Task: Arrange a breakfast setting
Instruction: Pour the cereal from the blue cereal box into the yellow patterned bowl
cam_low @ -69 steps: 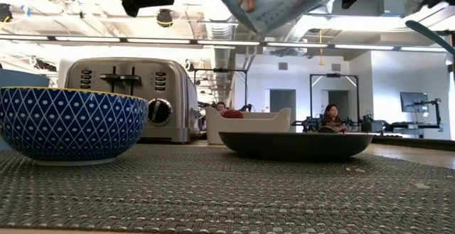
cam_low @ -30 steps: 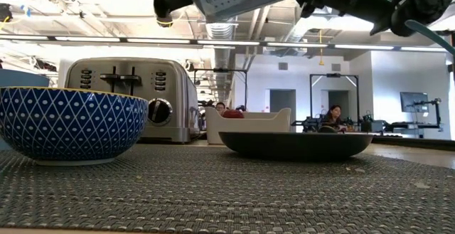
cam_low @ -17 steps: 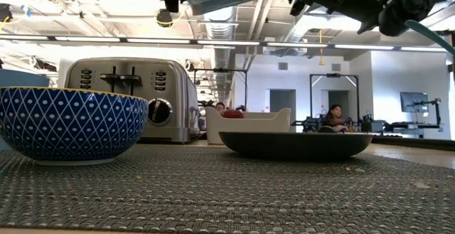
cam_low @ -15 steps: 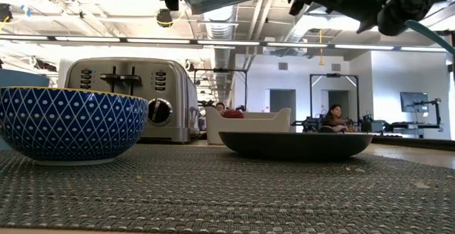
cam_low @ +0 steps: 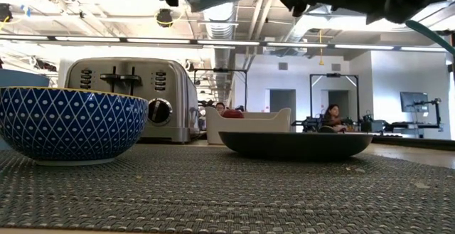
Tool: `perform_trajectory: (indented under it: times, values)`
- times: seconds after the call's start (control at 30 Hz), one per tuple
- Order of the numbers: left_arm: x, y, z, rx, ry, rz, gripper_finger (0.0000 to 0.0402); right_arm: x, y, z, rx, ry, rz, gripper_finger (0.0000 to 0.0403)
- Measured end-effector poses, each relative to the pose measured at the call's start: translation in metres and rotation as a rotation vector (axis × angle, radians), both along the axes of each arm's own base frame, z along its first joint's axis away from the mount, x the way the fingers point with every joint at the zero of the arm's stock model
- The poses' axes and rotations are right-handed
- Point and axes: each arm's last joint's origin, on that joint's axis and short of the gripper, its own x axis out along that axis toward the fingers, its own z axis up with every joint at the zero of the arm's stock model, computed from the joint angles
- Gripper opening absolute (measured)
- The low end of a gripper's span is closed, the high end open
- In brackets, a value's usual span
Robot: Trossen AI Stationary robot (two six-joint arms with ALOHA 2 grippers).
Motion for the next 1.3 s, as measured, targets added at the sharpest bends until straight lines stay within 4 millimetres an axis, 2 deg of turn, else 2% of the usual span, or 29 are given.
perform_trajectory:
  times: [0.23, 0.37, 0.53, 0.63, 0.87, 1.03, 1.17, 1.3]
  values:
    - [-0.010, -0.002, 0.016, 0.037, -0.098, -0.050, 0.0071, -0.011, -0.005, -0.001, -0.022, 0.103, -0.033, 0.0378]
    - [-0.011, -0.003, 0.021, 0.055, -0.191, -0.096, 0.0071, -0.002, -0.007, -0.011, -0.047, -0.030, -0.015, 0.0375]
    - [-0.001, -0.002, 0.014, 0.054, -0.214, -0.092, 0.0071, 0.014, -0.008, -0.018, -0.044, -0.271, 0.034, 0.0372]
    - [0.004, -0.001, 0.011, 0.049, -0.236, -0.079, 0.0071, 0.031, -0.009, -0.024, -0.043, -0.288, 0.112, 0.0372]
    - [0.008, 0.000, 0.007, 0.052, -0.240, -0.051, 0.0071, 0.062, -0.004, -0.009, -0.050, -0.340, 0.163, 0.0372]
    - [0.008, 0.000, 0.007, 0.052, -0.248, -0.046, 0.0071, 0.067, -0.005, 0.006, -0.061, -0.393, 0.156, 0.0371]
    - [0.008, 0.000, 0.007, 0.052, -0.245, -0.047, 0.0071, 0.069, -0.006, 0.011, -0.063, -0.410, 0.150, 0.0348]
    - [0.008, 0.000, 0.007, 0.053, -0.245, -0.051, 0.0071, 0.070, -0.006, 0.013, -0.063, -0.413, 0.147, 0.0284]
